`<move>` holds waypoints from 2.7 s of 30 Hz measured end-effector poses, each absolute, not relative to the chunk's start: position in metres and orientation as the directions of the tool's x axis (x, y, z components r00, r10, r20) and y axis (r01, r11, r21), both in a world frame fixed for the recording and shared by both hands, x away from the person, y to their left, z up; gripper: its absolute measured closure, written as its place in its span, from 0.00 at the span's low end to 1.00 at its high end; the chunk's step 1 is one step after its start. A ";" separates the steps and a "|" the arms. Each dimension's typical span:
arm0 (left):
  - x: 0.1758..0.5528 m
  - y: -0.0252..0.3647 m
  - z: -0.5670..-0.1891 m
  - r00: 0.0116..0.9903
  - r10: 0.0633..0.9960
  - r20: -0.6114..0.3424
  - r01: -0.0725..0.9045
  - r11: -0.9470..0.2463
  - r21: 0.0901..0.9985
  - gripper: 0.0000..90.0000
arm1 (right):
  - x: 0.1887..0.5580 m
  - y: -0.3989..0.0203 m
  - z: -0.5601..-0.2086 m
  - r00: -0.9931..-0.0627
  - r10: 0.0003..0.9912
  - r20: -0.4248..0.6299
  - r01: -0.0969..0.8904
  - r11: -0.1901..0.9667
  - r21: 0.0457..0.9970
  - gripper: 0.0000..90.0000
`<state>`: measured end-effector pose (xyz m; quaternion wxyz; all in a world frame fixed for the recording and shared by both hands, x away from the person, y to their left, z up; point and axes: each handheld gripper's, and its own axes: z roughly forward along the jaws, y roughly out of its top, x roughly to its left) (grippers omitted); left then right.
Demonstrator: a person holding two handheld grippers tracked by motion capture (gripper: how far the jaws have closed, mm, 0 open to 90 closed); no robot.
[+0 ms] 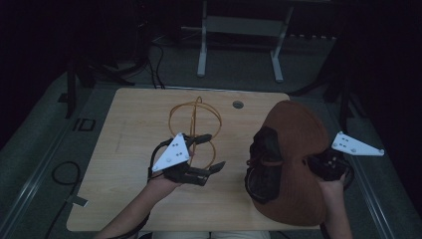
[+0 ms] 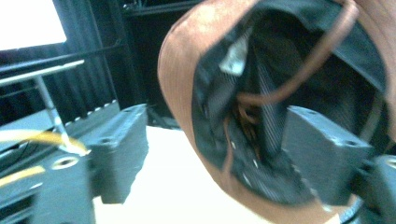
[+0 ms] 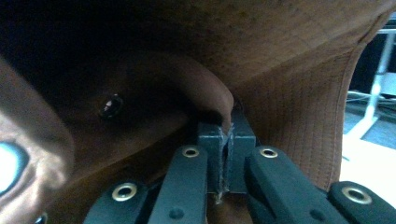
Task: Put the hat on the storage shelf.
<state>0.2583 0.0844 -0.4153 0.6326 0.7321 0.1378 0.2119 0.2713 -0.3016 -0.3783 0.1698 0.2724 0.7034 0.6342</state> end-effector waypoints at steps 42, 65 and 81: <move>0.219 0.250 -0.550 0.512 0.855 -0.078 0.207 -0.035 0.978 0.05 | 0.409 -0.116 -0.318 -0.849 0.507 0.147 0.255 0.151 0.955 0.97; 0.220 0.253 -0.555 0.520 0.845 -0.126 0.225 0.007 0.974 0.05 | 0.418 -0.034 -0.334 -0.835 0.550 -0.014 0.241 0.388 0.890 0.77; 0.219 0.254 -0.559 0.524 0.840 -0.138 0.236 0.013 0.972 0.05 | 0.430 -0.004 -0.356 -0.836 0.545 -0.067 0.257 0.497 0.828 0.15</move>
